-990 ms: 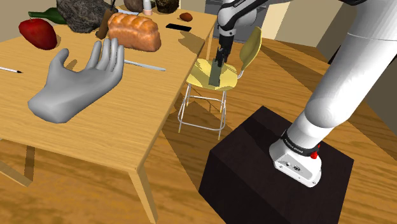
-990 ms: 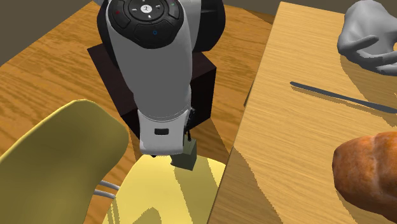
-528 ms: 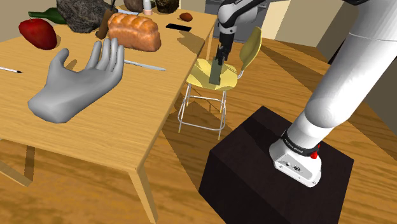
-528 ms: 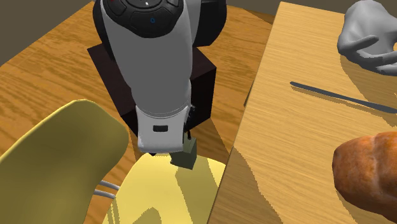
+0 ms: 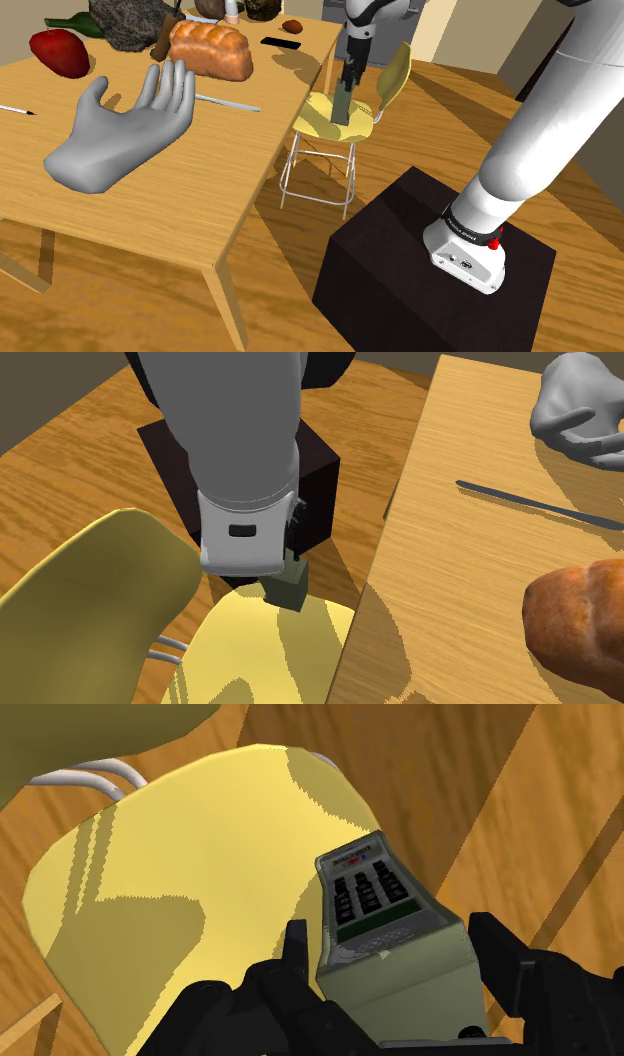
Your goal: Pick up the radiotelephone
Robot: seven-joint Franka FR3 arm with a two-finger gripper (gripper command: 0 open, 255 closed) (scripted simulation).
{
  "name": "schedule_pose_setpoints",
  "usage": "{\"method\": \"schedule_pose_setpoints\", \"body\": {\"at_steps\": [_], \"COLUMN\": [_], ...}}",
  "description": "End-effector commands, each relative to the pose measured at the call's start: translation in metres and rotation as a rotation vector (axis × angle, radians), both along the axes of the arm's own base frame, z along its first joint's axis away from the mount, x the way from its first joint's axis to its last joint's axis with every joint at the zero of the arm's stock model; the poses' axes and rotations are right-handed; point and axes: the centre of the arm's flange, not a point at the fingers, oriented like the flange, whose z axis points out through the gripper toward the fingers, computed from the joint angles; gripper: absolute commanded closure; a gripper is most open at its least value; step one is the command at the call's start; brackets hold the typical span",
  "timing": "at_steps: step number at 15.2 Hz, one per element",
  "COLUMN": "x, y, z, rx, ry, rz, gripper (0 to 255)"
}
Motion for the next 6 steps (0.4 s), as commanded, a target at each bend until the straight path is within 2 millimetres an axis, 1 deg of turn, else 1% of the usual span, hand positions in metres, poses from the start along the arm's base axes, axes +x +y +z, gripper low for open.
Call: {"method": "schedule_pose_setpoints", "body": {"at_steps": [1,4,6], "x": [0.0,0.0,-0.001], "y": [0.0,0.0,0.0], "z": [0.01,0.026,0.027], "rx": [0.0,0.0,0.0], "ry": [0.0,0.0,0.0], "rz": [0.0,0.0,0.0], "gripper": [255,255,255]}}
